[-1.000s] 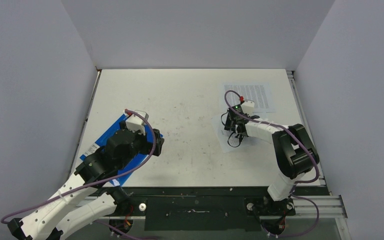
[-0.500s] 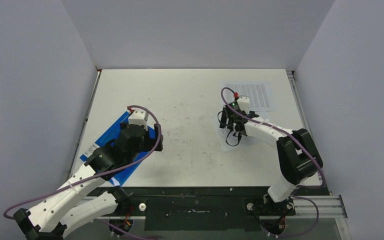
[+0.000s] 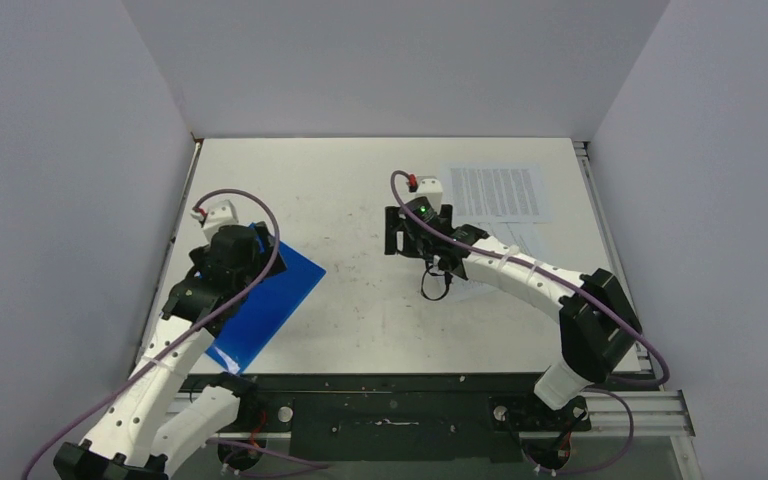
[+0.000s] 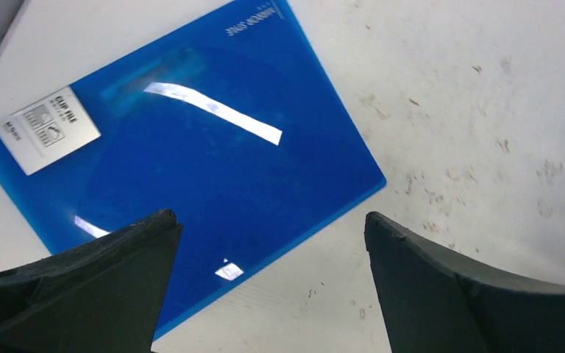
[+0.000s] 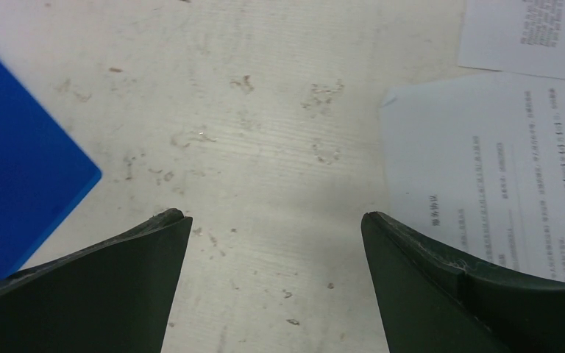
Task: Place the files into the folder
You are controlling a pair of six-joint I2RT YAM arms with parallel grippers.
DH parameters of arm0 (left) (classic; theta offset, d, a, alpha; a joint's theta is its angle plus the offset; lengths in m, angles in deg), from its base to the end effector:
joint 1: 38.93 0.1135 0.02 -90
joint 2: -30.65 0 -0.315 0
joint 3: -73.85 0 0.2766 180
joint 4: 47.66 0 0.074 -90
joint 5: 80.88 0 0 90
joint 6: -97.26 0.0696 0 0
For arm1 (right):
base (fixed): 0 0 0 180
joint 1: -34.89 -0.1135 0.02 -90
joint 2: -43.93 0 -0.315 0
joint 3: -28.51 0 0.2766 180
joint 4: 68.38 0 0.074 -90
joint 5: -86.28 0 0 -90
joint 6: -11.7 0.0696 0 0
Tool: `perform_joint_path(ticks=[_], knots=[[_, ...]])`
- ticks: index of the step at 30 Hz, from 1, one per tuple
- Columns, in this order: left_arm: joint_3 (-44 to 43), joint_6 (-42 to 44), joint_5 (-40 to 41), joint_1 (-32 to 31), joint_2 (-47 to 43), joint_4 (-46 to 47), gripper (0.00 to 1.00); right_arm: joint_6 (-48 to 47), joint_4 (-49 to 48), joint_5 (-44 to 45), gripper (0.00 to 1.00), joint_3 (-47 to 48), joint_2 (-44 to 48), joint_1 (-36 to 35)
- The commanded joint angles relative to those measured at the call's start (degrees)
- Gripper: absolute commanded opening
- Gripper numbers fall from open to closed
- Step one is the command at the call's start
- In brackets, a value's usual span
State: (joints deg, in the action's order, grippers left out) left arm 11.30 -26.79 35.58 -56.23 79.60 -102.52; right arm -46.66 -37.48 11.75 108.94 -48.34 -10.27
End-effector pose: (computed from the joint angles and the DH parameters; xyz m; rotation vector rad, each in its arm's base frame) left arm 0.1853 -0.0252 0.3262 -0.5498 2.1328 0.0342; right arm 0.3000 0.2754 0.2758 -0.1356 2.3097 0.3818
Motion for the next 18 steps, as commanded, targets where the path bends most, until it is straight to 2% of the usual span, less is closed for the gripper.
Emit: perform_joint_path(ticks=[1,10,18], knots=[[-0.3,-2.9,-2.9,10.8,0.6,-0.7,0.96,-1.4,-1.2,-0.7,0.9,5.6,-3.3,-5.3],[4.7,-13.0,-6.9,30.2,4.0,-0.7,0.96,-1.3,-4.3,-4.1,0.9,5.4,-5.4,-10.9],[5.7,-19.0,-3.4,40.5,8.3,0.2,0.96,-0.1,-8.0,-6.0,0.9,-4.6,1.4,-12.3]])
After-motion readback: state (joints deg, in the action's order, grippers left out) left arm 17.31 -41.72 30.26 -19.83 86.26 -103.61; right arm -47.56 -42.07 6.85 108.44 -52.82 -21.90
